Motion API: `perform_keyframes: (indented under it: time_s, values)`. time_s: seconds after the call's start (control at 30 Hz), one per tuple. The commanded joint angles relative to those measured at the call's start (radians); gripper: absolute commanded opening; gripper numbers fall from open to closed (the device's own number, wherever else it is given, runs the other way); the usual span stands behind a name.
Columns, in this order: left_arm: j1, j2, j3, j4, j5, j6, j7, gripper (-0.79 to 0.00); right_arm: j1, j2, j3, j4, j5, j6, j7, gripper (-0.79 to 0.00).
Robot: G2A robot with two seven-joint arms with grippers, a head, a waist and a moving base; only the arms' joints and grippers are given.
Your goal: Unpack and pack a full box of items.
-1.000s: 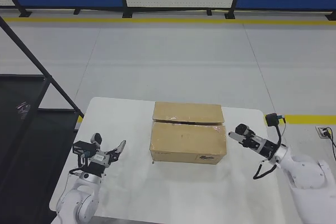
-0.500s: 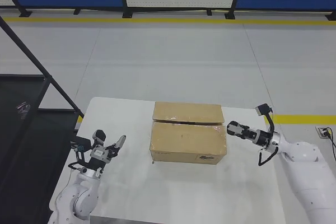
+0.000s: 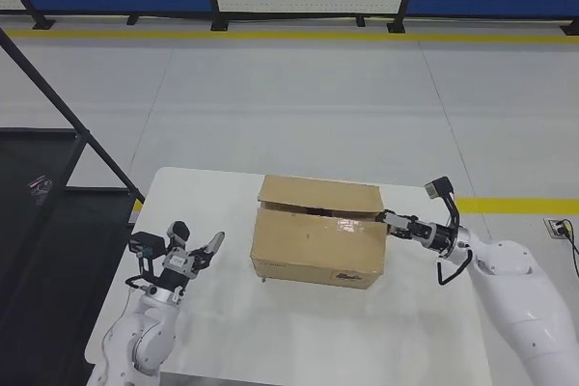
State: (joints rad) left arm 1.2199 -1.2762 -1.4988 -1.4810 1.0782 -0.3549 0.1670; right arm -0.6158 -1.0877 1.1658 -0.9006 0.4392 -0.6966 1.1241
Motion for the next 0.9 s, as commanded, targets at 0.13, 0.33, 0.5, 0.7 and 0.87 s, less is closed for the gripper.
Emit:
perform_keyframes:
  time_s: [0.13,0.33,0.5,0.7,0.87]
  values:
    - [-0.015,0.001,0.012,-0.019,0.011,-0.004,-0.013,0.0,-0.053,0.06,-0.044,-0.129,0.044,-0.01,-0.01,0.0]
    - [-0.032,0.002,0.019,-0.015,0.013,0.004,-0.031,0.0,-0.075,0.117,-0.082,-0.126,0.001,-0.077,-0.077,0.0]
    - [-0.047,0.0,0.025,-0.006,0.047,0.087,-0.042,0.0,-0.066,0.136,-0.134,-0.1,0.009,-0.119,-0.119,0.0]
    - [-0.049,-0.004,0.06,0.004,0.13,0.179,-0.043,0.0,-0.065,0.157,-0.176,-0.058,0.057,-0.158,-0.159,0.0]
    - [-0.041,-0.002,0.076,0.016,0.172,0.17,-0.045,0.0,-0.067,0.166,-0.213,-0.048,0.075,-0.178,-0.178,0.0]
